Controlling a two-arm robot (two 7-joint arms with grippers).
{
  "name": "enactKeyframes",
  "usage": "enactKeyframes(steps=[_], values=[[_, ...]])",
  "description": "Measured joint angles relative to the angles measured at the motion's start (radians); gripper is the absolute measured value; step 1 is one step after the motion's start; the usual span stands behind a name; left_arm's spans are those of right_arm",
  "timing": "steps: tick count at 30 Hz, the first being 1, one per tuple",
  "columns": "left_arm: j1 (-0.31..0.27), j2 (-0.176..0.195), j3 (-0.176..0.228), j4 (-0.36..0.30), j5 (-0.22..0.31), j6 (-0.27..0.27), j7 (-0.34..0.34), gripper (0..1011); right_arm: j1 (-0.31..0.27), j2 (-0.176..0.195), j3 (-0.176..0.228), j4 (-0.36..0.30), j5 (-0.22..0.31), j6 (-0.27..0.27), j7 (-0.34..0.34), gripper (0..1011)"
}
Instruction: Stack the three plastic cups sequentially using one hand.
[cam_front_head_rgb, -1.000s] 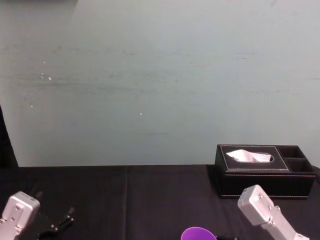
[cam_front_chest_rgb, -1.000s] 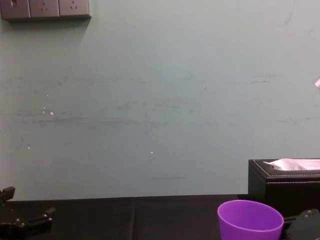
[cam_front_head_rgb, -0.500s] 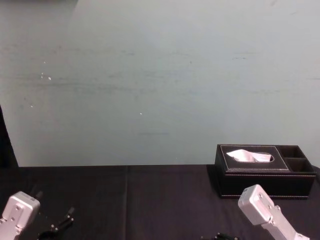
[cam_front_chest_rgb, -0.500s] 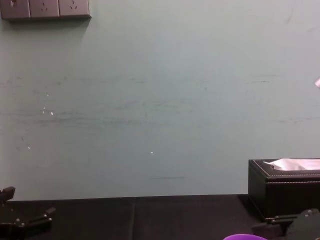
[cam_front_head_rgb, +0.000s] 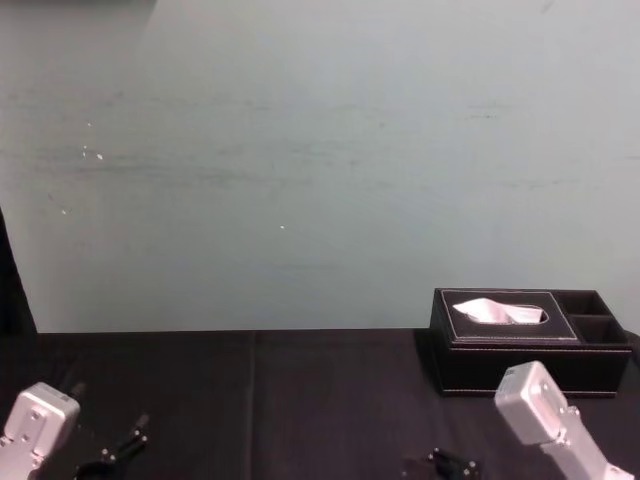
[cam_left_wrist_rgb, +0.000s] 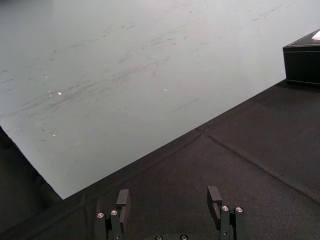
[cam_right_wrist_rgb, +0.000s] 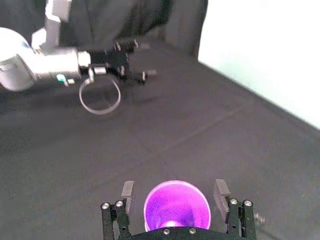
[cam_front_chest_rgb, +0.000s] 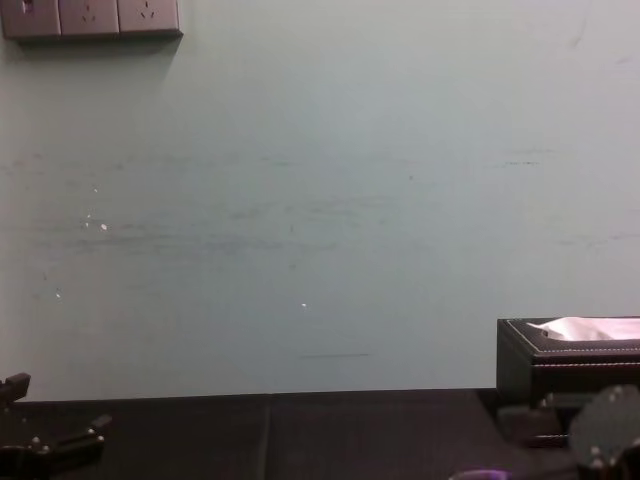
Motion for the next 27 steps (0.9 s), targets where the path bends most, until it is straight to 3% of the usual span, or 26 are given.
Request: enactKeyframes(steps=[7, 13, 20, 27], values=[[0.000, 0.000, 0.000, 0.000, 0.000, 0.000, 0.000, 1010, -0.056, -0.009, 0.061, -0.022, 0.033, -0.086, -0.022, 1003], [0.000, 0.000, 0.000, 0.000, 0.000, 0.000, 0.000, 1010, -0.127, -0.048, 0.129, -0.025, 0.030, -0.141, -0.135, 1003], [0.000, 0.000, 0.000, 0.000, 0.000, 0.000, 0.000, 1010, -0.184, -0.145, 0.188, 0.034, -0.048, -0.221, -0.325, 1003], [0.000, 0.000, 0.000, 0.000, 0.000, 0.000, 0.000, 1010, -0.185, -0.228, 0.191, 0.108, -0.139, -0.267, -0.440, 1003]])
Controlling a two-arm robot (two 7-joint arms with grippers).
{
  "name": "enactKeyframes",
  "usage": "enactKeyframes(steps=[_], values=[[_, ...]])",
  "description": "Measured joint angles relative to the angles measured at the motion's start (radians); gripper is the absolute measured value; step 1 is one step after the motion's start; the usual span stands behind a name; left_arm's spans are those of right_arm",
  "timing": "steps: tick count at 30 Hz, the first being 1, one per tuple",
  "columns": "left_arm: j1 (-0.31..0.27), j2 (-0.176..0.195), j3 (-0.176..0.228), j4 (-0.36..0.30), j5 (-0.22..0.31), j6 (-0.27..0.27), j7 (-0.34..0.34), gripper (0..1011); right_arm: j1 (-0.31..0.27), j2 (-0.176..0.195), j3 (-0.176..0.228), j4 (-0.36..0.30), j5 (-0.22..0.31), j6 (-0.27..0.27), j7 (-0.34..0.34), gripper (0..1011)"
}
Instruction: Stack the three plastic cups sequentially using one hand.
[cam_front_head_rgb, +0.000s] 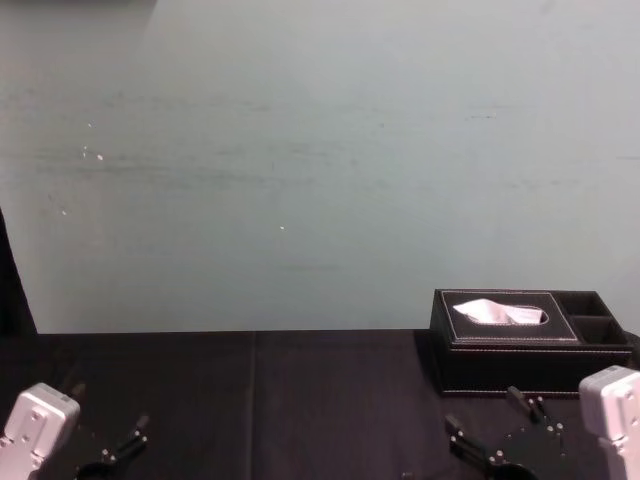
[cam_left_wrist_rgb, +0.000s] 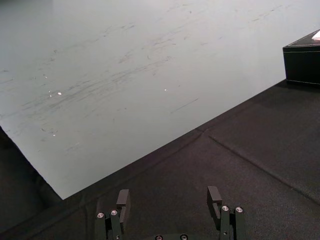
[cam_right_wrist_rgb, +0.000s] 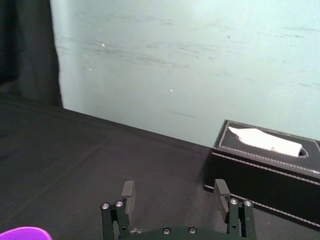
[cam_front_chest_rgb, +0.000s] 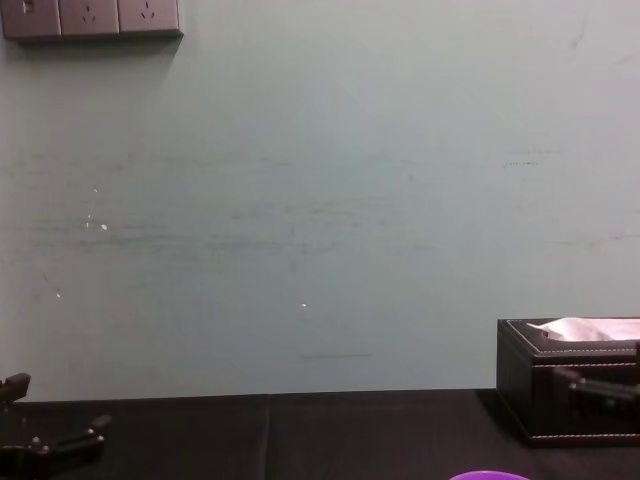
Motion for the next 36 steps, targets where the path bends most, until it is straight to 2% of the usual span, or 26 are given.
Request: enactKeyframes(steps=[5, 12, 16, 36], values=[[0.000, 0.000, 0.000, 0.000, 0.000, 0.000, 0.000, 1010, 0.019, -0.042, -0.013, 0.049, -0.042, 0.000, -0.024, 1003], [0.000, 0.000, 0.000, 0.000, 0.000, 0.000, 0.000, 1010, 0.037, -0.071, -0.021, 0.083, -0.076, 0.019, -0.027, 1003], [0.000, 0.000, 0.000, 0.000, 0.000, 0.000, 0.000, 1010, 0.042, -0.075, -0.022, 0.087, -0.083, 0.034, -0.022, 1003], [0.000, 0.000, 0.000, 0.000, 0.000, 0.000, 0.000, 1010, 0.041, -0.074, -0.023, 0.087, -0.082, 0.031, -0.022, 1003]])
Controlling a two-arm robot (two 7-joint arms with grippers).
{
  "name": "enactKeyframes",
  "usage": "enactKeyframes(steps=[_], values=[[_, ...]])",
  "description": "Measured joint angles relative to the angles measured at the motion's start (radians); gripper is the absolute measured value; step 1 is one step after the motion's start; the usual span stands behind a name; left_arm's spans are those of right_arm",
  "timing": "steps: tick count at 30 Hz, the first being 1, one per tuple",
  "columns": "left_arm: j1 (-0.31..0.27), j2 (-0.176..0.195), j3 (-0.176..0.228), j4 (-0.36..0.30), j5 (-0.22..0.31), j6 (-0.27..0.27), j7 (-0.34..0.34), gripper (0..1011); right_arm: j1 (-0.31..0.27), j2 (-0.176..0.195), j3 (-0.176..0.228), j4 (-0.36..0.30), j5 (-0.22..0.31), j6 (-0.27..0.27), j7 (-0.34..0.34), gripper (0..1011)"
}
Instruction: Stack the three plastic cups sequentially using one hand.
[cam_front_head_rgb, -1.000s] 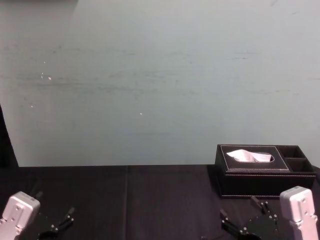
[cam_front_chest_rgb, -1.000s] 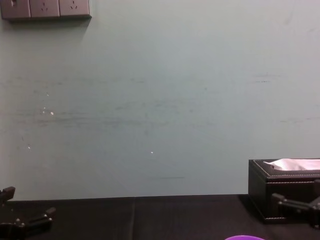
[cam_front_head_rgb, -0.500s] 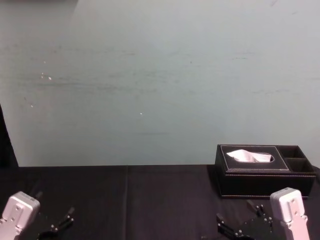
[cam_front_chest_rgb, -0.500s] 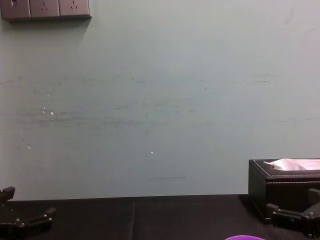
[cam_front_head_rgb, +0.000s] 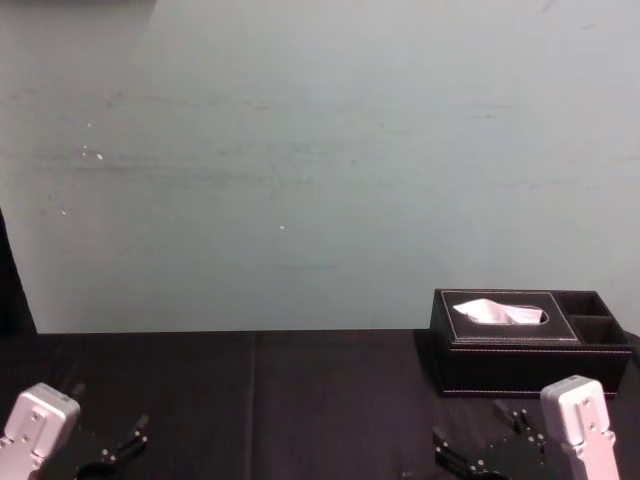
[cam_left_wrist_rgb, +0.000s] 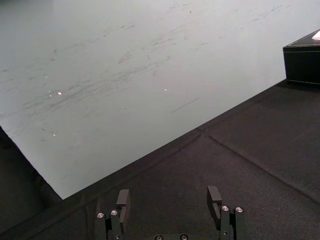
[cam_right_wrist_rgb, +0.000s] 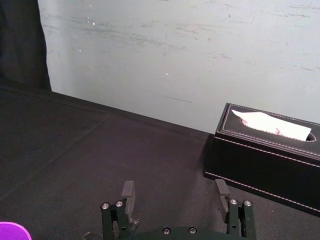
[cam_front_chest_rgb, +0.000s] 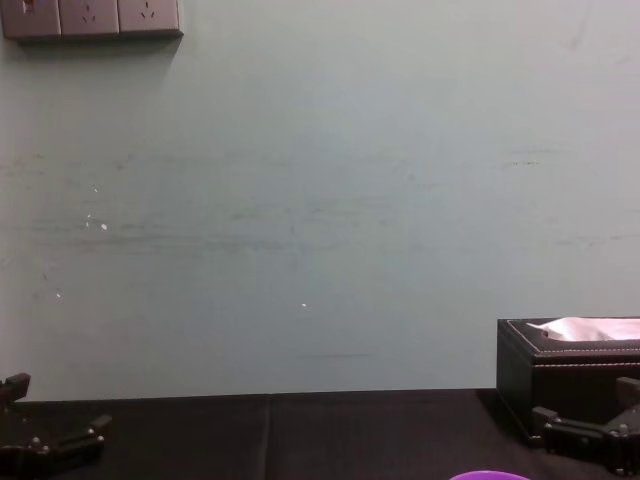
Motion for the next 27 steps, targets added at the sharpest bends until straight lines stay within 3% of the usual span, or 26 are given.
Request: enactKeyframes(steps=[27], values=[[0.000, 0.000, 0.000, 0.000, 0.000, 0.000, 0.000, 1010, 0.000, 0.000, 0.000, -0.001, 0.001, -0.002, 0.000, 1003]])
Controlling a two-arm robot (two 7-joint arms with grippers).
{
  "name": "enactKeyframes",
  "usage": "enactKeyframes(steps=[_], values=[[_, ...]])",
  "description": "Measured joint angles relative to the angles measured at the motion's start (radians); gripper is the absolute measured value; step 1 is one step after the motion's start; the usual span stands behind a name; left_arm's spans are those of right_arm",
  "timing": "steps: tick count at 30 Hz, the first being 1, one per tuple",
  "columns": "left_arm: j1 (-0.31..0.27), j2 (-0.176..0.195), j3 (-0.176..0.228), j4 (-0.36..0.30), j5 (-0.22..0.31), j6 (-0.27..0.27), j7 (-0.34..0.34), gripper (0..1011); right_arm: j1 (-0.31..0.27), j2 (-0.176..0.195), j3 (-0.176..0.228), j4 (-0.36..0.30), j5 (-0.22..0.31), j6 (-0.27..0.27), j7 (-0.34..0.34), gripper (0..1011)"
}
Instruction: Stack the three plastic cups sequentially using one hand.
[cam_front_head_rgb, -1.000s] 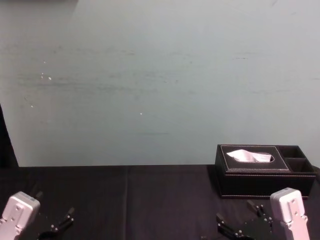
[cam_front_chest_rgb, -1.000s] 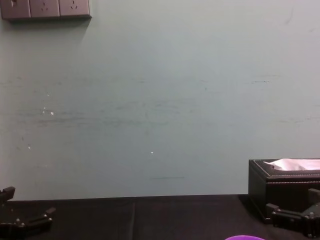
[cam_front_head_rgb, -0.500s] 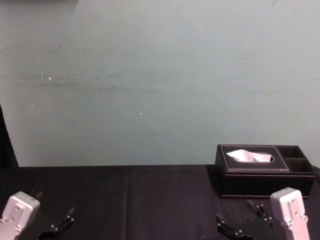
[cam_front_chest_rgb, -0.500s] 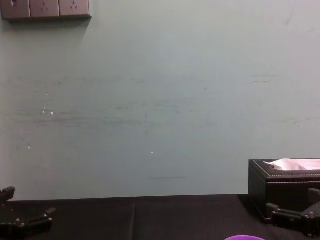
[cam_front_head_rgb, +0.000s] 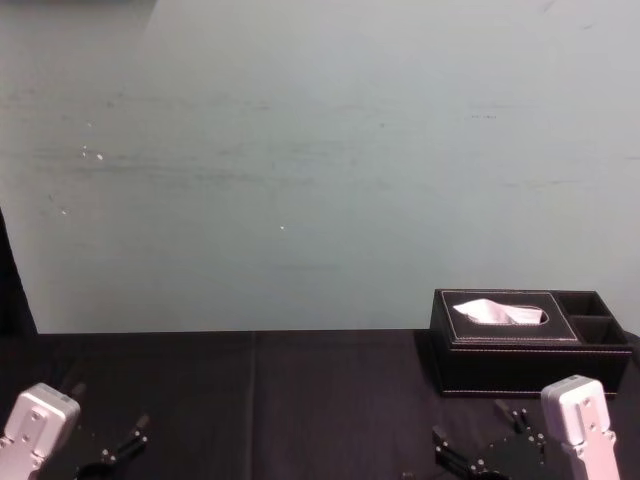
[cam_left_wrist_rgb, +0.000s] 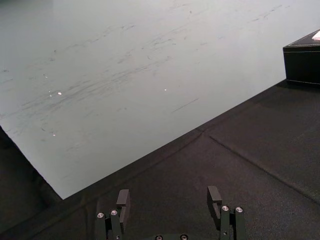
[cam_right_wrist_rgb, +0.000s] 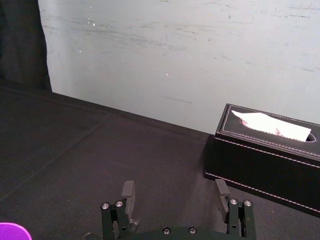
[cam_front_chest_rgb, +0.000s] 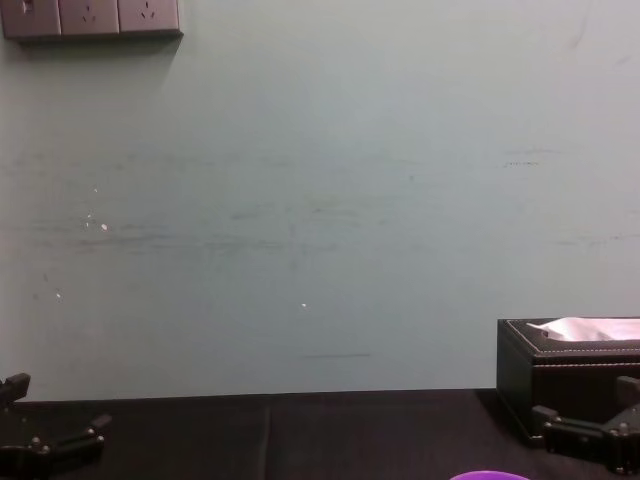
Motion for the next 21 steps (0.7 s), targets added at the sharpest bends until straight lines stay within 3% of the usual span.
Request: enactKeyframes(steps=[21], values=[[0.000, 0.000, 0.000, 0.000, 0.000, 0.000, 0.000, 1010, 0.000, 0.000, 0.000, 0.000, 0.000, 0.000, 0.000, 1003]])
